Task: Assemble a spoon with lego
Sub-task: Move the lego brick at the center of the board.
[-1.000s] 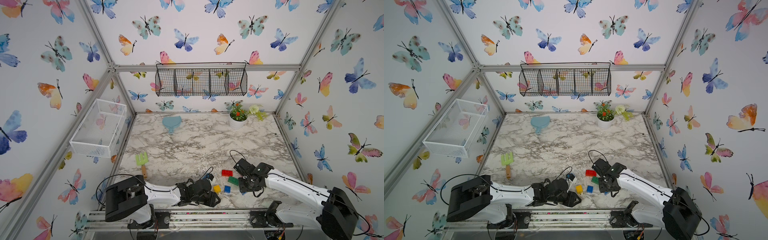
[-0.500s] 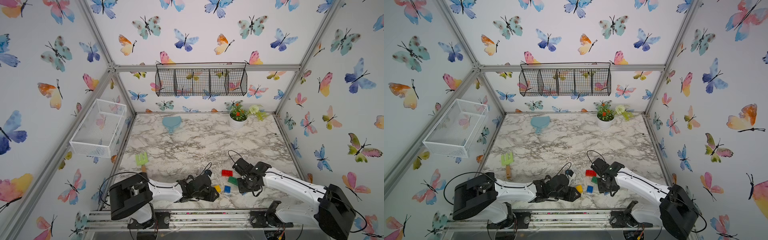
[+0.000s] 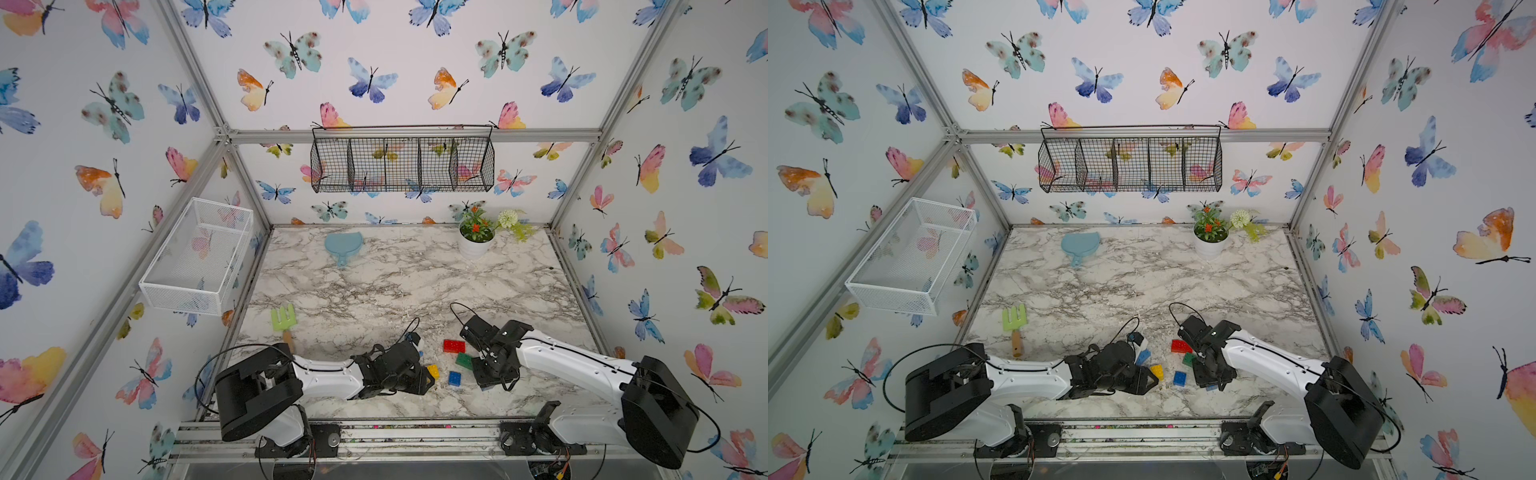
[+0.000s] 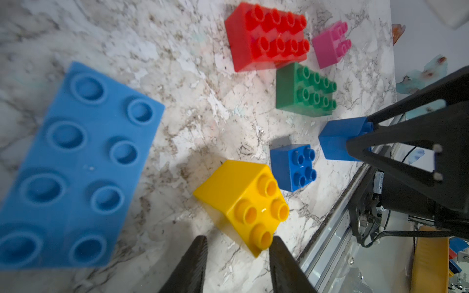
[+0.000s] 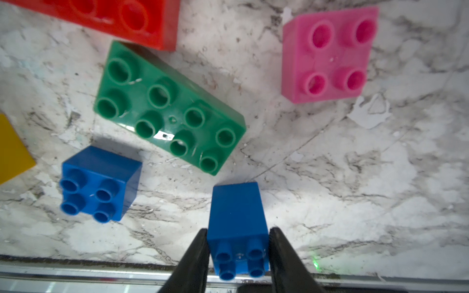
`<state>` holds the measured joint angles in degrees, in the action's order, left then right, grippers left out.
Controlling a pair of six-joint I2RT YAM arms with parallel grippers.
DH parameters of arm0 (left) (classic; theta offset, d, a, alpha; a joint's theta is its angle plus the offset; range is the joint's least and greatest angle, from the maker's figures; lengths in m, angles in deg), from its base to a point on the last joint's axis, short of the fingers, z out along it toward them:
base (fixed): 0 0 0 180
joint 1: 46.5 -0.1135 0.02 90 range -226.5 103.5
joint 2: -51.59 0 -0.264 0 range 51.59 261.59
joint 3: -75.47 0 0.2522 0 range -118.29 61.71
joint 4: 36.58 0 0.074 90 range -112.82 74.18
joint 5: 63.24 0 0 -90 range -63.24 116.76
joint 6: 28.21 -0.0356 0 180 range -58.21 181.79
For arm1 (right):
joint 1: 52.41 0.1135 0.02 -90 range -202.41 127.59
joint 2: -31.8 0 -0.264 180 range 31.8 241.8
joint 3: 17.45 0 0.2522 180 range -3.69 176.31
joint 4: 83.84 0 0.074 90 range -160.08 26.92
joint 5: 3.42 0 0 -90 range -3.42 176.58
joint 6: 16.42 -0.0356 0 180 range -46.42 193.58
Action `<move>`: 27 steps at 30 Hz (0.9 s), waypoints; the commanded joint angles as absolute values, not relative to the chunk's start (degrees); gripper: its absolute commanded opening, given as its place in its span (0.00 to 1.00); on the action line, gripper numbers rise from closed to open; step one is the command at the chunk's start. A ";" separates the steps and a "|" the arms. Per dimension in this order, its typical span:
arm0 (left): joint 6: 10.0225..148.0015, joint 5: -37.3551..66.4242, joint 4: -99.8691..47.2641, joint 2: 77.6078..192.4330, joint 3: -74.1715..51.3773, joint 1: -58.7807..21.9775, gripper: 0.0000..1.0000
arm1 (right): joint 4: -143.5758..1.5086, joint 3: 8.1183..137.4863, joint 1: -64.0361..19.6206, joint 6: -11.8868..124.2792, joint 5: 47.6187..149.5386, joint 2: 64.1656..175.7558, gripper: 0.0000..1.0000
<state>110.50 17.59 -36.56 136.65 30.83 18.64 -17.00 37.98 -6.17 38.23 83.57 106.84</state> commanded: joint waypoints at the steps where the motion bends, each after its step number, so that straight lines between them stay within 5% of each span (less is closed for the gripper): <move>1: 108.91 18.56 -35.83 133.11 31.75 18.63 0.44 | -15.19 39.25 -5.74 38.78 83.97 107.67 0.40; 9: 108.98 17.27 -35.67 125.65 33.97 19.07 0.53 | -15.63 39.03 -5.56 38.53 83.48 107.56 0.28; 21: 108.29 30.06 -17.26 102.45 31.43 18.93 0.97 | -13.95 46.49 -5.47 36.67 83.76 99.57 0.10; 27: 108.00 40.17 -8.65 91.88 31.44 18.30 0.98 | -15.37 52.49 -4.16 35.45 89.18 99.82 0.04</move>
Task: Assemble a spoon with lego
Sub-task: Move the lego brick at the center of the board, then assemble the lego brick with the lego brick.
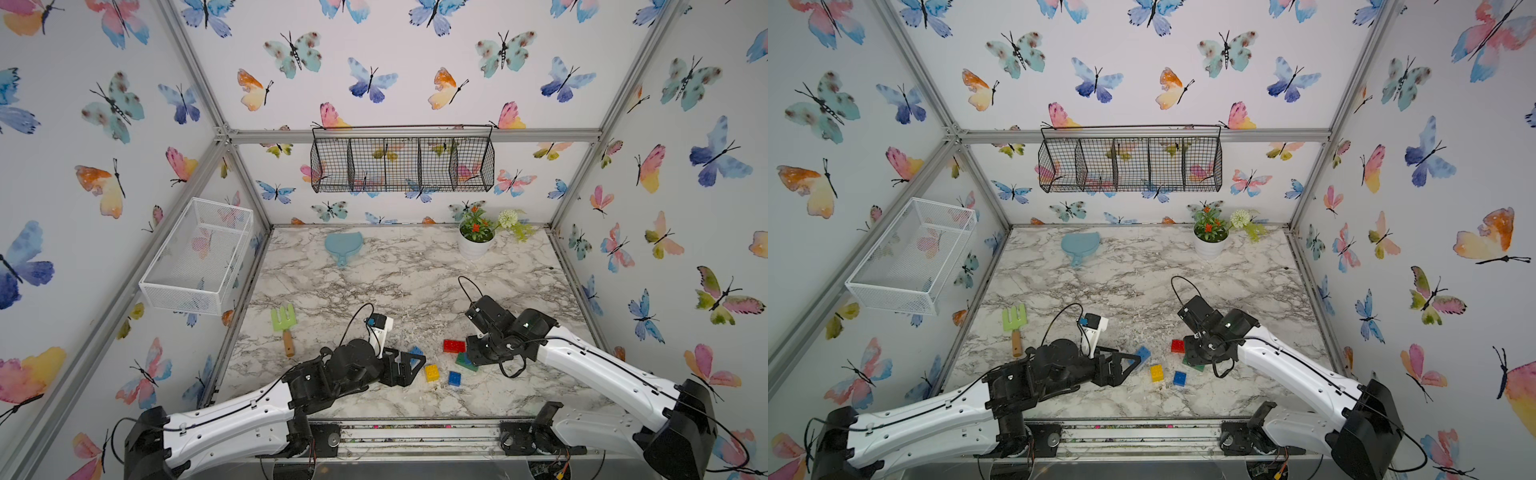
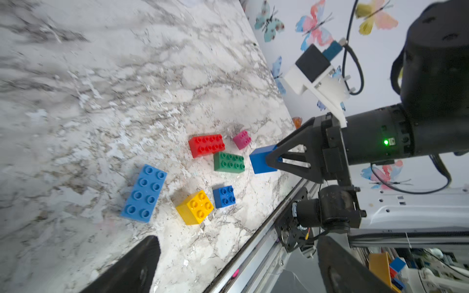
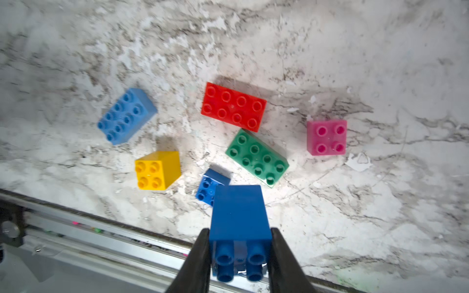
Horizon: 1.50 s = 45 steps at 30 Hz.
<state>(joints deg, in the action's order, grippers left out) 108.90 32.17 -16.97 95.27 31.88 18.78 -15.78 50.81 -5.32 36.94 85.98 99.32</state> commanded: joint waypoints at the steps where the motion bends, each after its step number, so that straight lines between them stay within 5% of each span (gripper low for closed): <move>1: 108.26 41.53 -7.42 90.40 31.85 18.17 0.98 | -16.28 53.39 -2.96 34.82 89.98 100.45 0.04; 13: 111.18 45.49 -1.65 78.57 36.12 17.86 0.98 | -22.06 59.51 10.73 30.95 88.64 115.22 0.04; 45: 111.58 43.97 -0.28 75.01 37.96 17.86 0.98 | -19.45 61.18 11.40 31.14 83.83 123.17 0.04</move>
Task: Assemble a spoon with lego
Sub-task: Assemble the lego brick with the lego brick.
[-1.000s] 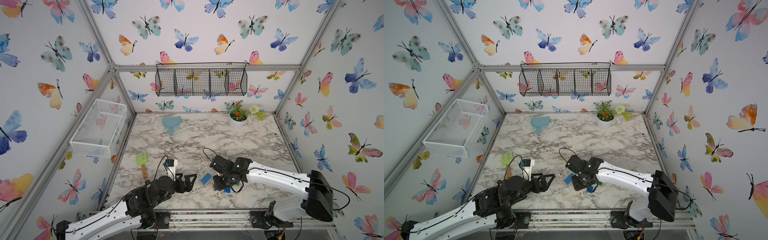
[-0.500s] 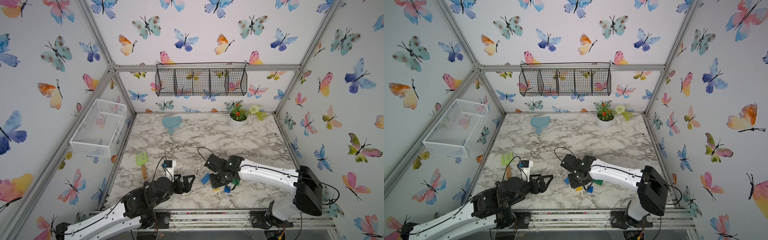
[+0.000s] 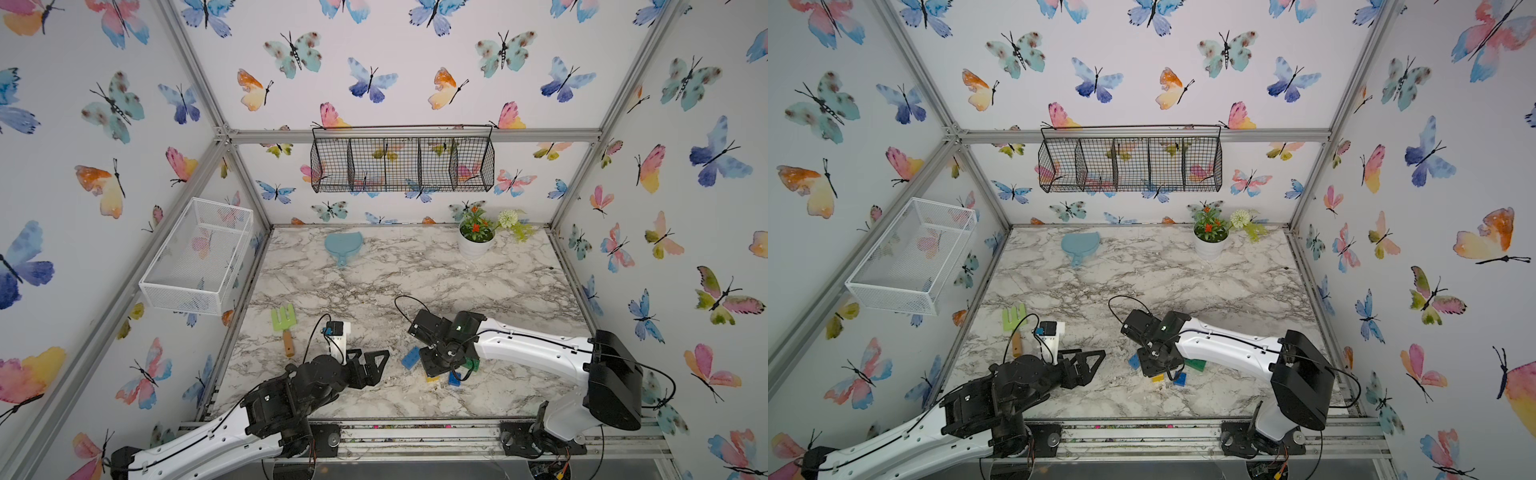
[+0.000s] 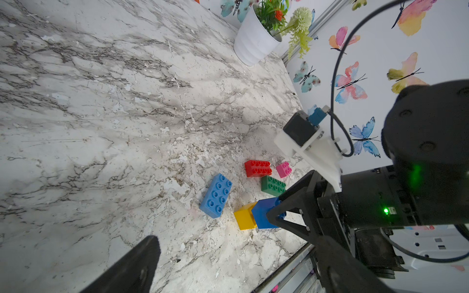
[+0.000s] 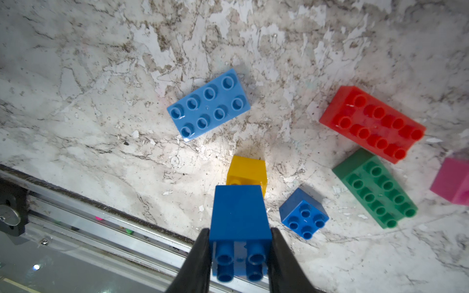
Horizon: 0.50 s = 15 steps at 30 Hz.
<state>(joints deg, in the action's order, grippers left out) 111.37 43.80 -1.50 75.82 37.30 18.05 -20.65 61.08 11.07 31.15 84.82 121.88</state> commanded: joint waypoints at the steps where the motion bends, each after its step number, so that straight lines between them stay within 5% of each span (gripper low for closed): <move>1: 111.65 43.91 -0.24 74.89 37.97 17.92 0.98 | -19.17 61.18 11.40 31.23 83.78 123.50 0.04; 15: 111.72 44.25 0.43 73.74 38.24 17.86 0.98 | -19.32 61.45 11.40 31.56 84.21 125.08 0.04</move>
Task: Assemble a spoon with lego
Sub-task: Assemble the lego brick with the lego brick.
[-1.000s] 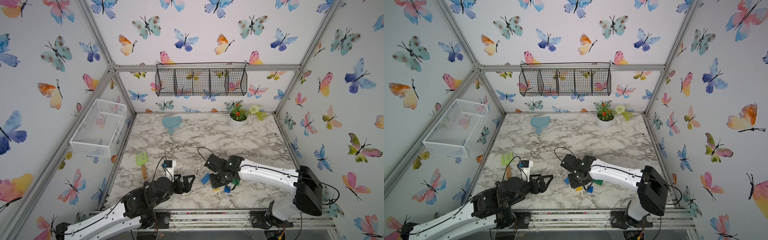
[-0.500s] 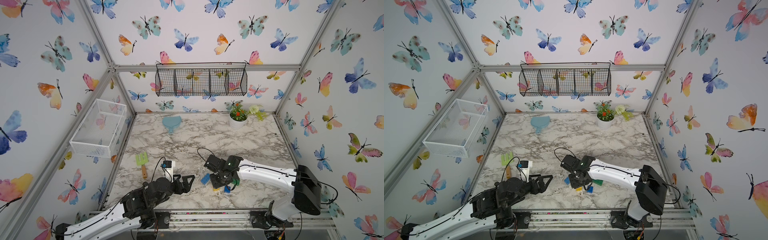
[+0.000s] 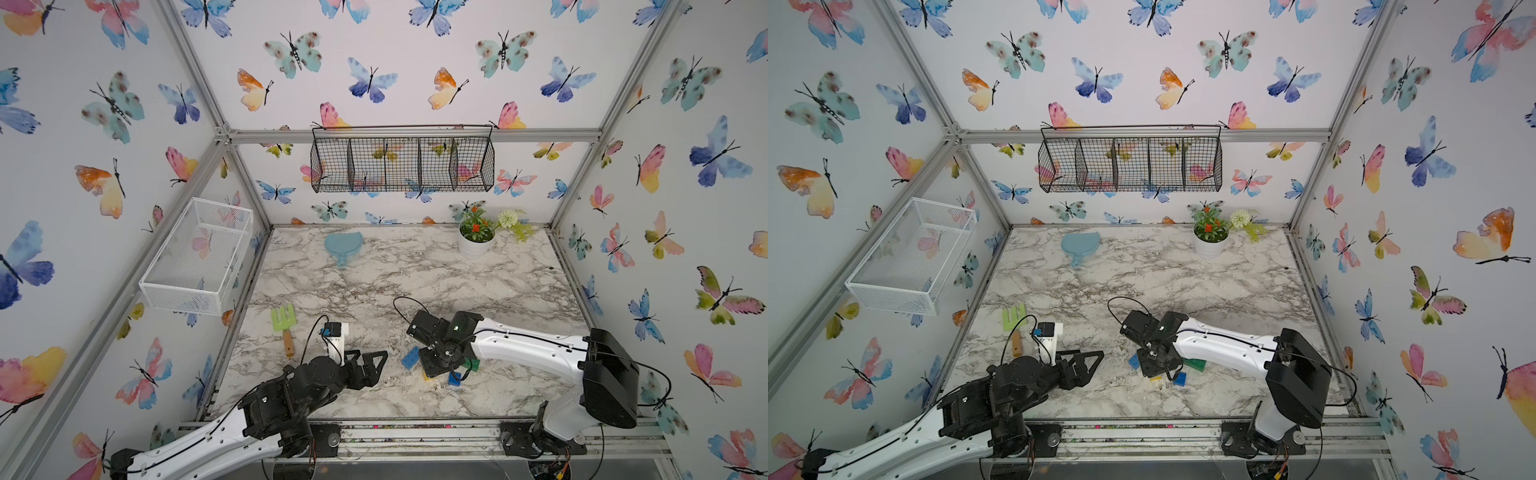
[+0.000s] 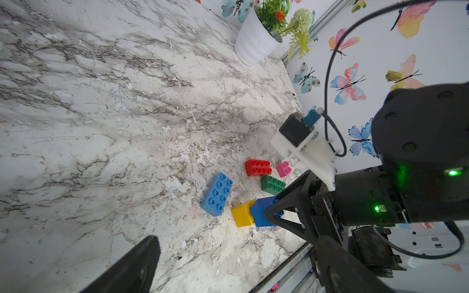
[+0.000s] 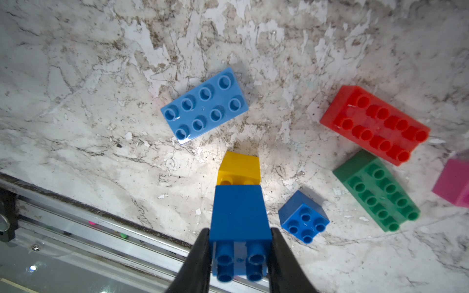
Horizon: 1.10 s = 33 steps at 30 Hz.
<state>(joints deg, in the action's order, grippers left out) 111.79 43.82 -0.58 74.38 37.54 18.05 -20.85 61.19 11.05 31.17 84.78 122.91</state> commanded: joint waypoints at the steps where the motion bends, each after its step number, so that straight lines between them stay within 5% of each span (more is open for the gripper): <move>1: 111.77 44.24 0.46 73.74 38.27 17.85 0.98 | -19.07 61.81 11.40 31.74 84.24 125.41 0.05; 33: 111.98 43.02 2.14 70.36 38.96 17.92 0.98 | -17.65 67.74 10.87 33.80 88.86 138.60 0.06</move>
